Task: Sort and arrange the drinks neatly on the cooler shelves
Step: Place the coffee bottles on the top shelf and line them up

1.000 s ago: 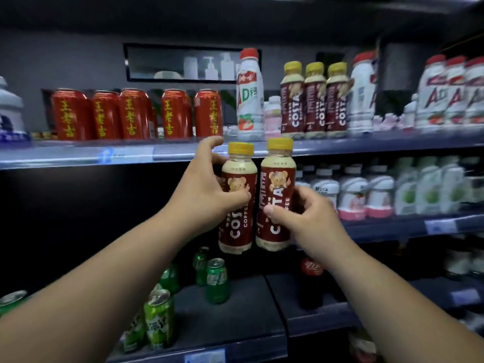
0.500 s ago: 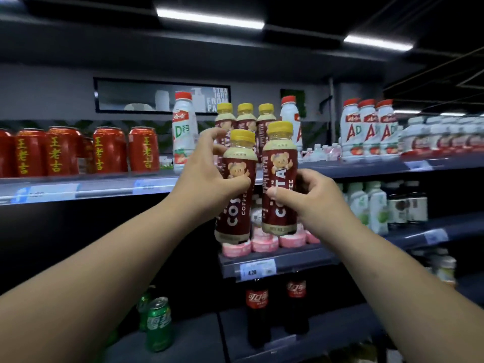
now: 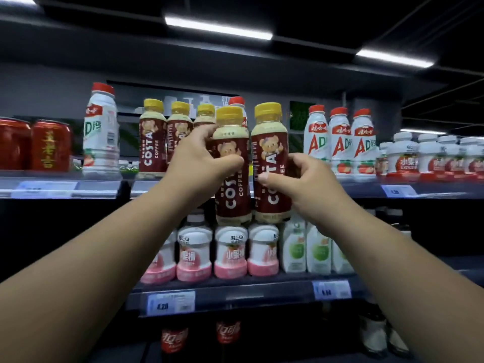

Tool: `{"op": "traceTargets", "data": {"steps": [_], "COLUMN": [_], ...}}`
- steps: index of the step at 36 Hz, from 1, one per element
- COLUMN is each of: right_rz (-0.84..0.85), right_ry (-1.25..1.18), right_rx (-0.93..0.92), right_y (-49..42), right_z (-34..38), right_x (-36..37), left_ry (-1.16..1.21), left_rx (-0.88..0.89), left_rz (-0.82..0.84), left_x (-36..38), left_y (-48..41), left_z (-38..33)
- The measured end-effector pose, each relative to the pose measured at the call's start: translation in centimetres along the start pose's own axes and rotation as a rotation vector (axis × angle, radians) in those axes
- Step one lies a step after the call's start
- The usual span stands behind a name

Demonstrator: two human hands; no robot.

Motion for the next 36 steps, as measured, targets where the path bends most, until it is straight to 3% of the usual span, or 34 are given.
{"op": "traceTargets", "data": {"steps": [6,11,18,23,36], "right_rz": [0.073,0.107,0.123,0.118,0.125], "right_ry": [-0.094,-0.14,-0.163,-0.196,-0.204], "right_rx": [0.002,0.022,0.02,0.022,0.053], "right_y": [-0.8,-1.0,-1.4,-1.2,-1.5], "right_z": [-1.9,-3.5,-4.2,-4.2,-3.9], "right_x": [0.3,0.9,2.1,2.9,5.0], "left_ry": [0.078,0.331,0.453,0.486,0.378], "left_rx": [-0.08,-0.158,-0.104,-0.1,-0.226], "left_rz": [0.043,0.301,0.586,0.603,0.25], "left_x": [0.4,0.2,0.0,-0.3,-3.2], "left_y": [0.7,1.9,2.9,3.3,1.9], "left_z": [0.6,1.7,2.9,3.2,5.2]}}
Point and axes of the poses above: each hand's wrist, its own y-axis away from the middle knuckle, its own x-axis out of the palm, z = x × y, the point moved 2 cm from there along -y, towards the middle knuckle, and after that the axes turned 7 degrees about -y, right-handed, at the moved point
